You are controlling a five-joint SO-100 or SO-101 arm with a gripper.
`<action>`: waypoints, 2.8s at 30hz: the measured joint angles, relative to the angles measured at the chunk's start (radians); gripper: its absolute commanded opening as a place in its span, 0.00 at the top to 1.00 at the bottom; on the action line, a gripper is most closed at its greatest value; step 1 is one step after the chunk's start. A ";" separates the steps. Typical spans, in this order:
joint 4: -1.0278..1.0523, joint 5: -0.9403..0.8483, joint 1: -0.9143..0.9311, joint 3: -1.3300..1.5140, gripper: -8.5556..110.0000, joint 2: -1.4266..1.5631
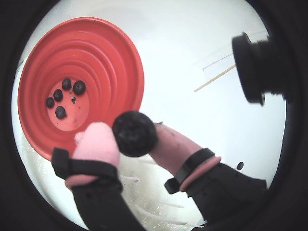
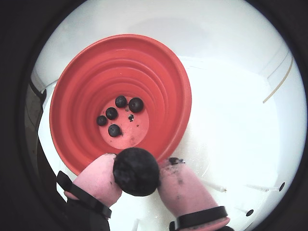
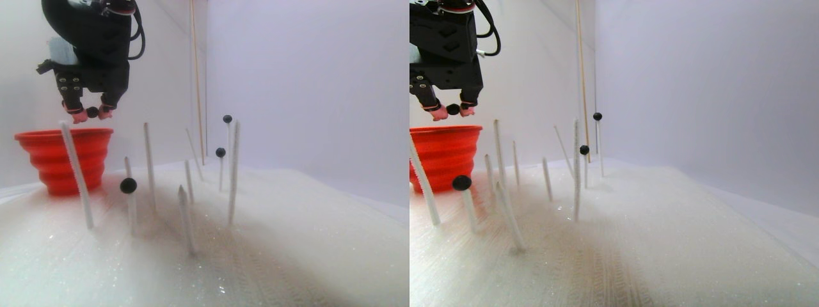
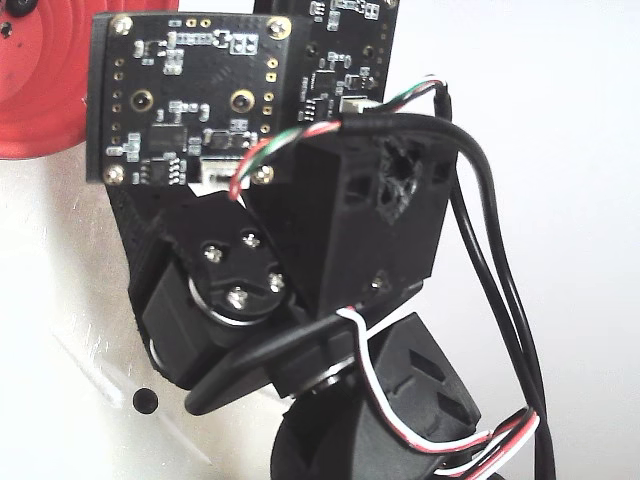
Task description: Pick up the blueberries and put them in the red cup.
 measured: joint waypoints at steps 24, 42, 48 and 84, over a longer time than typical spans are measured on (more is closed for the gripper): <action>-0.084 0.094 -0.040 -0.089 0.76 -0.112; -0.051 0.094 -0.008 -0.087 0.77 -0.081; -0.015 0.094 0.014 -0.075 0.77 -0.014; 0.225 0.060 0.118 0.152 0.78 0.362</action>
